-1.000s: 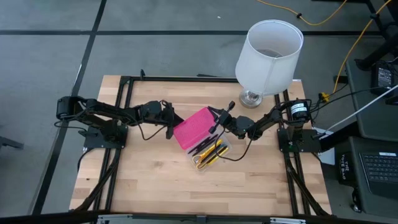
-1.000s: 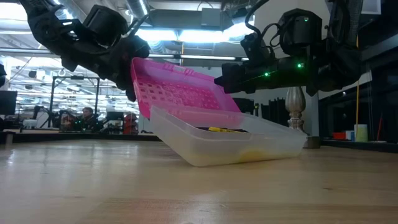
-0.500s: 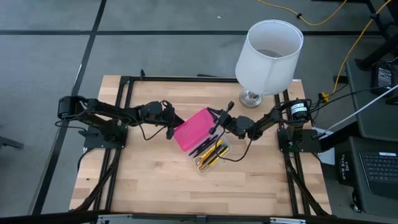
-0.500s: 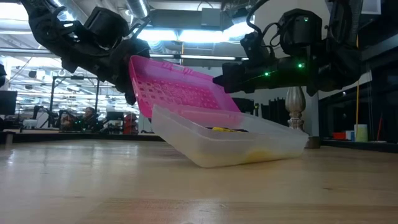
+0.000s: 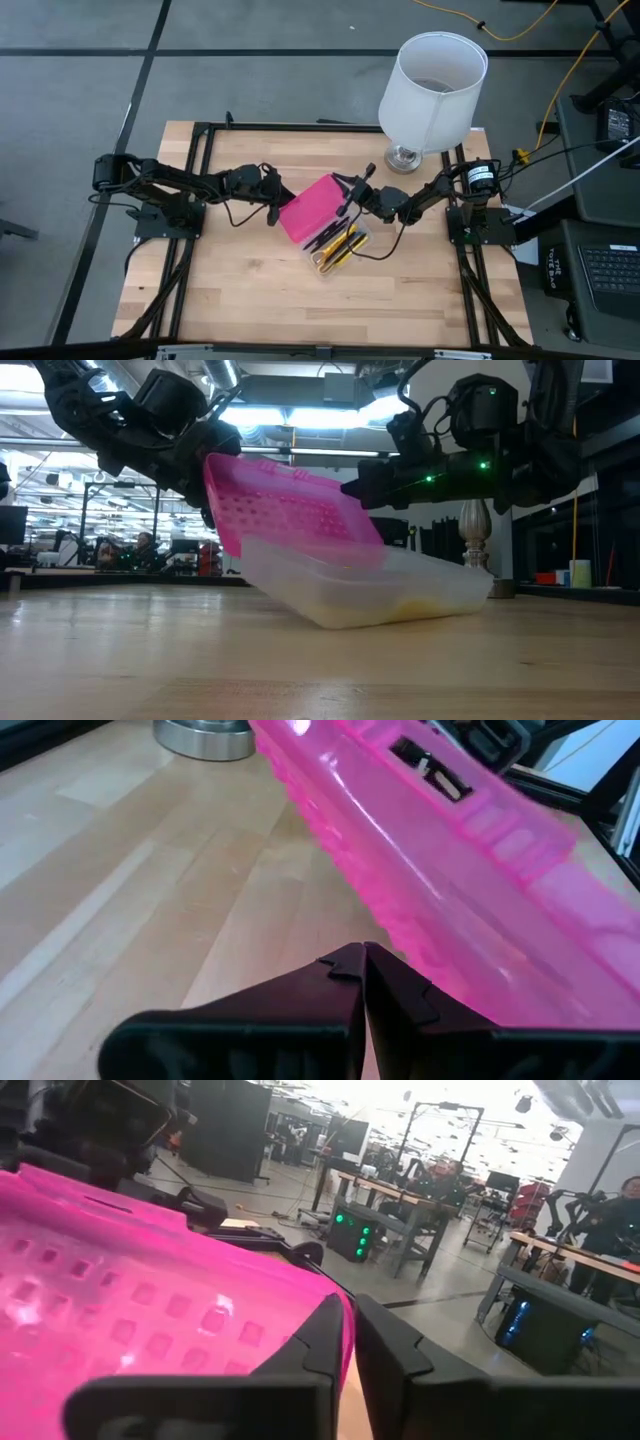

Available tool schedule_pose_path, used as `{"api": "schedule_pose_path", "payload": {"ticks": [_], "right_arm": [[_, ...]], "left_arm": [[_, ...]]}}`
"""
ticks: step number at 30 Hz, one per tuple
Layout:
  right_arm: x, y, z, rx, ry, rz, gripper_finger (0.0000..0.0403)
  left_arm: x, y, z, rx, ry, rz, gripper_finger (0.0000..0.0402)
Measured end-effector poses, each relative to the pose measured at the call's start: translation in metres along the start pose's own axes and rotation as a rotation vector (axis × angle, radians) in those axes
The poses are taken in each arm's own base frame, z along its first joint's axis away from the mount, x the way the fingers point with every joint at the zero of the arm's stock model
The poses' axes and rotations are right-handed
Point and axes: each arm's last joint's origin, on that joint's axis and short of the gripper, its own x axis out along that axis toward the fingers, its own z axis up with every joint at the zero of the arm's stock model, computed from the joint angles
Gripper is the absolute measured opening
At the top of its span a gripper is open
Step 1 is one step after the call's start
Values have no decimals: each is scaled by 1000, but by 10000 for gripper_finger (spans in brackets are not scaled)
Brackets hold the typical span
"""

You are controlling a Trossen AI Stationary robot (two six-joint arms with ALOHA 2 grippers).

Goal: Pick & place school supplies into a supply box
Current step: Close the pink supply box

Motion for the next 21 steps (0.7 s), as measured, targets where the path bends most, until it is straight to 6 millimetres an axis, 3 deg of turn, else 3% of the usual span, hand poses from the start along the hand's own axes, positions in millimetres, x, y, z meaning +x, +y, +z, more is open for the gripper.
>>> {"api": "schedule_pose_path", "payload": {"ticks": [9, 21], "right_arm": [[0, 0, 0, 7, -3, 0, 63], [-2, 2, 7, 20, -33, 5, 68]], "left_arm": [[0, 0, 0, 0, 0, 2, 3], [0, 0, 0, 18, 0, 1, 3]]}}
